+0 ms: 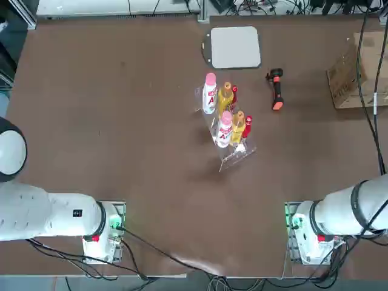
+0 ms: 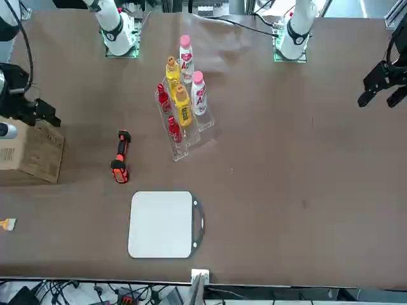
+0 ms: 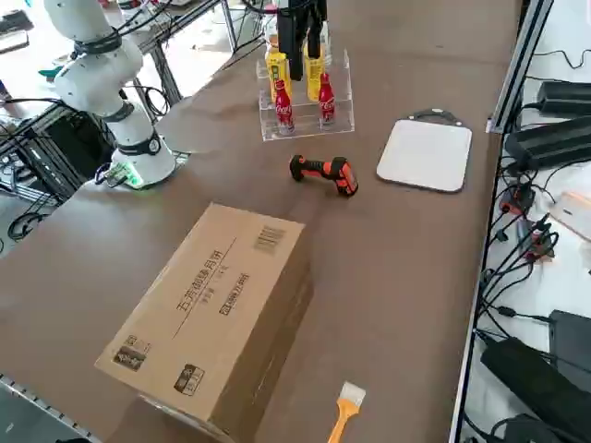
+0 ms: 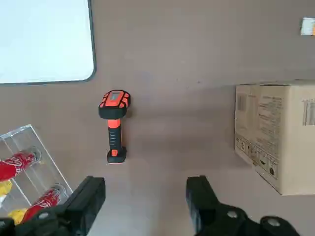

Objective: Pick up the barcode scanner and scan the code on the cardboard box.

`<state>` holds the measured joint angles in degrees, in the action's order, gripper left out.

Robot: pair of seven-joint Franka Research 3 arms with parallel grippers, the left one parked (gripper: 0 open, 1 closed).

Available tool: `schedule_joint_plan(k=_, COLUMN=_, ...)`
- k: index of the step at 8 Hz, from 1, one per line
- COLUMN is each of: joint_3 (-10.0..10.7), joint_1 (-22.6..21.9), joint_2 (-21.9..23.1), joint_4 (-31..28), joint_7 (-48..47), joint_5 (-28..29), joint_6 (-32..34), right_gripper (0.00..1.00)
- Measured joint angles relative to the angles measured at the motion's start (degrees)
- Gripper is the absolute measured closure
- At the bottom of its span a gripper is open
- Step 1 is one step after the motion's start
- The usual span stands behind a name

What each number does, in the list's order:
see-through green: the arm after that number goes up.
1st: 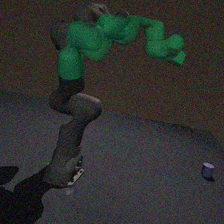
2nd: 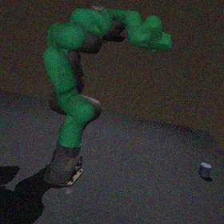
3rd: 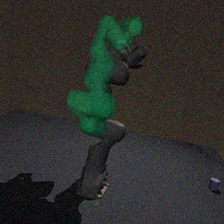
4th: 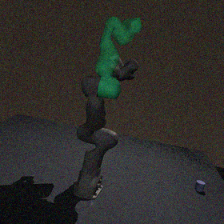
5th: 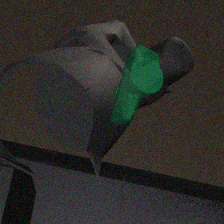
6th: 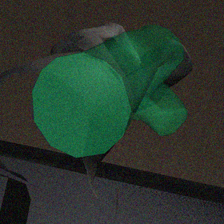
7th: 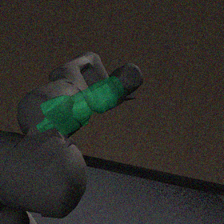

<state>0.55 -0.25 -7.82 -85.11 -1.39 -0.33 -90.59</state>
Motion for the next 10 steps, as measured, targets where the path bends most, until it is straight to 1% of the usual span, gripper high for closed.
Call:
schedule_joint_plan(k=5, joint_3=0.0, joint_1=0.04, joint_2=-0.32, joint_4=-0.05, joint_7=0.0, joint_5=0.0, joint_6=0.03, right_gripper=0.0)
schedule_joint_plan(k=7, joint_3=-0.08, joint_1=-0.05, joint_2=-1.02, joint_4=-1.23, joint_7=0.09, joint_5=0.19, joint_6=-0.12, right_gripper=0.0)
schedule_joint_plan(k=8, joint_3=-0.38, joint_1=-0.5, joint_2=-1.47, joint_4=-3.44, joint_7=0.1, joint_5=0.29, joint_6=-2.57, right_gripper=0.0)
schedule_joint_plan(k=10, joint_3=-0.75, joint_1=-2.15, joint_2=-2.27, joint_4=-12.13, joint_7=0.04, joint_5=0.38, joint_6=-14.73, right_gripper=0.0)
